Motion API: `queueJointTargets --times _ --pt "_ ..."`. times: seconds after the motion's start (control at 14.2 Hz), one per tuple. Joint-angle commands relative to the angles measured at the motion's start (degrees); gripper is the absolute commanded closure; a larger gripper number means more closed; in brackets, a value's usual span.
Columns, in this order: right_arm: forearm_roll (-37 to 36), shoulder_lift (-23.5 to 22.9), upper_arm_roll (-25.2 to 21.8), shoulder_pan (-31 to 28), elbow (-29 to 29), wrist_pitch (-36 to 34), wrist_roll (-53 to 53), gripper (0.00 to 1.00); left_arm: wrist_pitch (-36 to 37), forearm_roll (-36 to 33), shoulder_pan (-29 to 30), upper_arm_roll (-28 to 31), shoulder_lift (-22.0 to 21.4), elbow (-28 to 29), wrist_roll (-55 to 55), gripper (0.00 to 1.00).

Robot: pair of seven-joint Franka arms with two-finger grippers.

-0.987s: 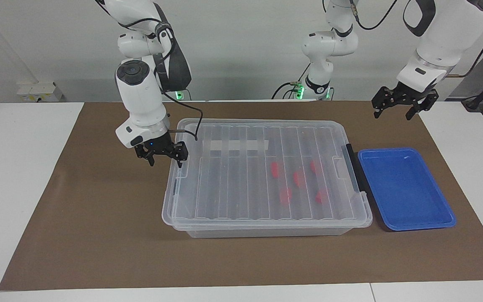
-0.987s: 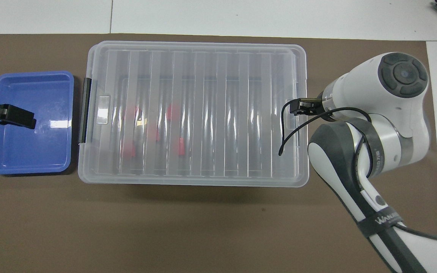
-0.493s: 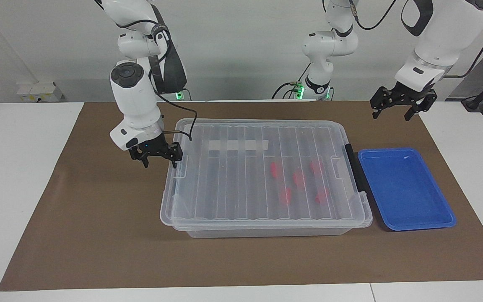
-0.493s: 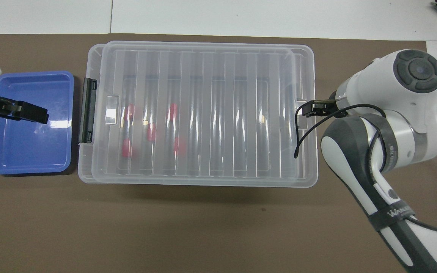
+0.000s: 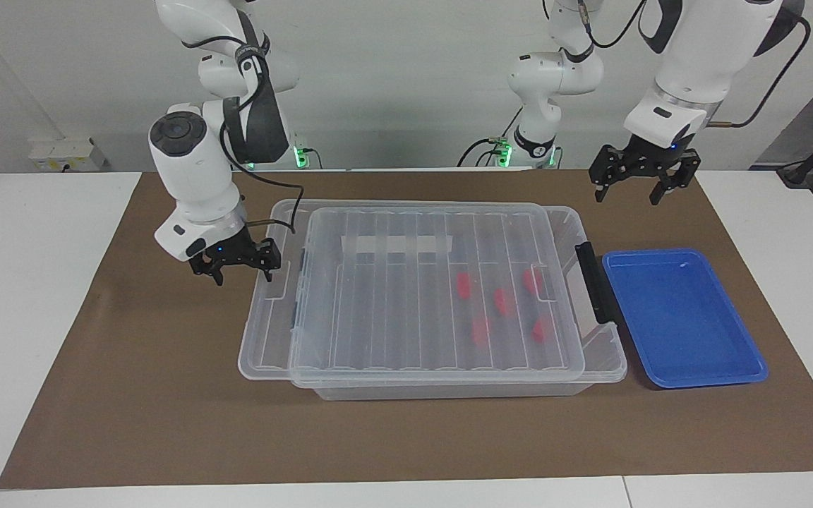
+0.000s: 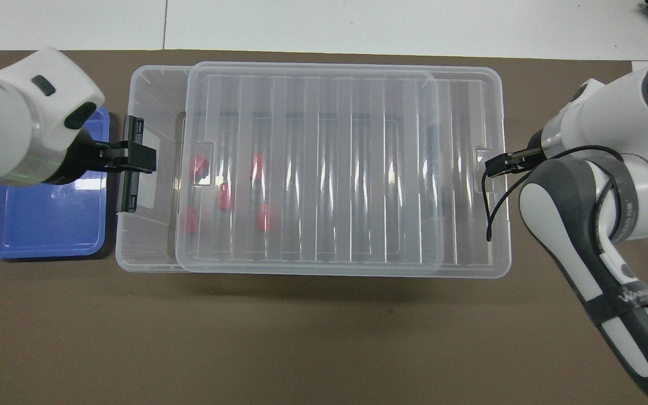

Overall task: Place red block in blue tray from box
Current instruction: 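Slide the clear lid away with the right gripper while the left gripper reaches in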

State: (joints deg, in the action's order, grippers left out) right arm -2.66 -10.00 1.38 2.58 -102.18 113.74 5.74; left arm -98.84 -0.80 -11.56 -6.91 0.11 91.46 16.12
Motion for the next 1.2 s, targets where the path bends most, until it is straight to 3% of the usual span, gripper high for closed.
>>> queueJointTargets --times 0.0,0.14,0.49,0.92,1.13 --pt "-0.76 0.86 0.46 -3.19 -0.92 -1.32 8.73 0.04 -6.52 0.18 -2.67 0.59 -1.43 4.77 7.41 0.0" --pt "-0.77 0.86 0.46 -4.77 -0.92 -1.59 13.57 0.04 -10.91 0.18 -2.86 0.67 1.19 6.01 7.61 0.0" --pt "-0.85 0.86 0.46 -7.67 -0.92 -1.59 24.38 0.03 -19.35 -2.62 -2.68 0.85 11.92 1.88 6.91 0.0" --pt "-0.77 0.86 0.46 -9.08 -0.92 -1.59 30.64 0.01 -29.64 -2.8 -0.75 0.94 9.21 15.48 4.71 0.0" --pt "-0.85 0.86 0.46 -9.78 -0.92 -1.59 32.65 0.01 -35.36 -2.8 -0.92 1.03 10.26 19.89 6.11 0.0"
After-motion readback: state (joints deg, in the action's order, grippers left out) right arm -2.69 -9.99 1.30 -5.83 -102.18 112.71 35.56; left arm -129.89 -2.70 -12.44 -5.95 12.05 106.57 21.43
